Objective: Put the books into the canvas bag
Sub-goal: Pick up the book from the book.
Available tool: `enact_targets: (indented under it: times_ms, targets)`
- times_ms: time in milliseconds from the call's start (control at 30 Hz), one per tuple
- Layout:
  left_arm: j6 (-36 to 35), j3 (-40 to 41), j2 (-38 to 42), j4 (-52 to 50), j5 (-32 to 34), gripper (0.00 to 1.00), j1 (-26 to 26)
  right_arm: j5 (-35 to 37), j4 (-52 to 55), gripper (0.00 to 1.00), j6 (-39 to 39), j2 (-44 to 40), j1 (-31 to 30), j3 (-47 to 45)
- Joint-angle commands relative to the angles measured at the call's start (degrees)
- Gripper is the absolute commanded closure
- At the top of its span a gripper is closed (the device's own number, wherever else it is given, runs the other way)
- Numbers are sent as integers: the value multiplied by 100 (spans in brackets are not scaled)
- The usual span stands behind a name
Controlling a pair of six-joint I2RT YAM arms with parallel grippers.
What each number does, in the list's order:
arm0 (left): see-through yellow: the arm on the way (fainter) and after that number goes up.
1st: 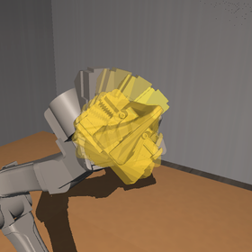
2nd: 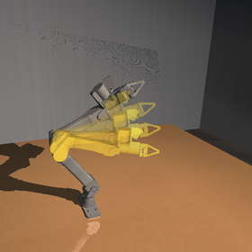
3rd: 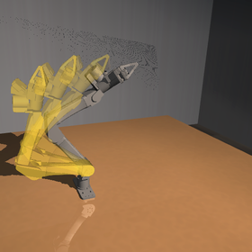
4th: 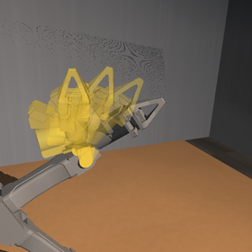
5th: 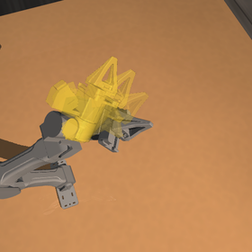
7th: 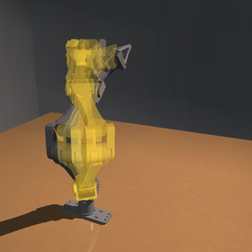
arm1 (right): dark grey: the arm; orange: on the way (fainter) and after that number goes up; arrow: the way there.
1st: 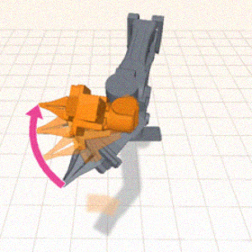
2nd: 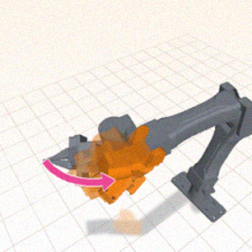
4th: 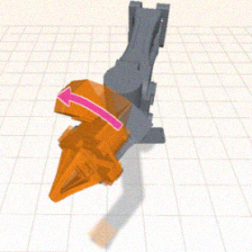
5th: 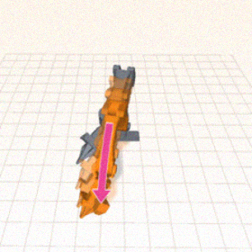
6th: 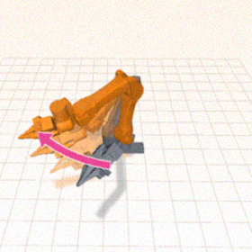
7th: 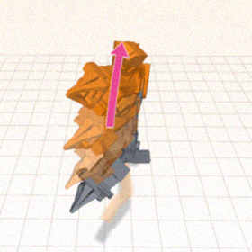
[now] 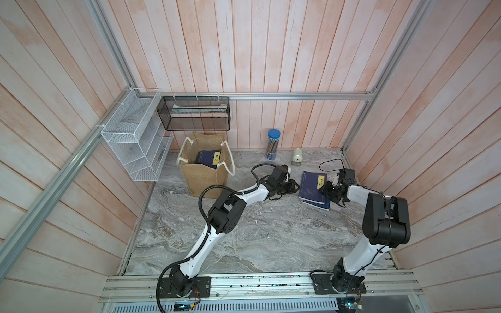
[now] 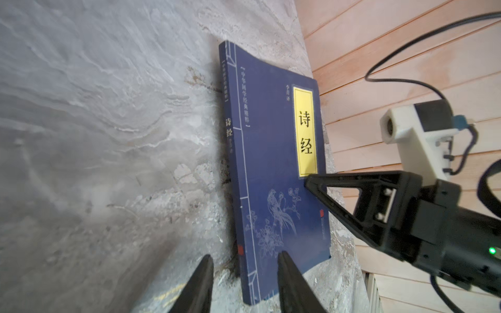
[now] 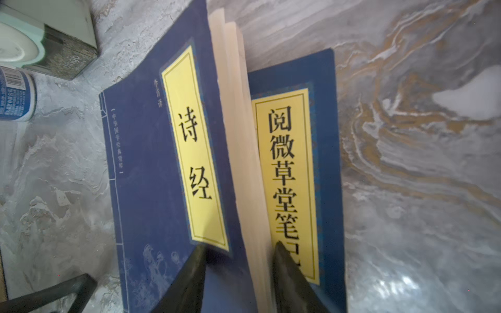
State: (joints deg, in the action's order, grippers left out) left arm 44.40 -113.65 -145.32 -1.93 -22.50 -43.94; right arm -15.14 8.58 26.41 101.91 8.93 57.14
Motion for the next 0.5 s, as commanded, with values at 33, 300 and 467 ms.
enact_targets:
  times_ms: [33, 300, 467]
  targets:
    - [263, -357, -343, -42, -241, 58, -18, -250, 211, 61, -93, 145, 1, -90]
    - [768, -339, -516, 396, -920, 58, -10, -415, 224, 67, -139, 164, -133, -259]
    - [983, 155, -145, 795, -1297, 58, 17, -561, 211, 69, -51, 56, -409, -359]
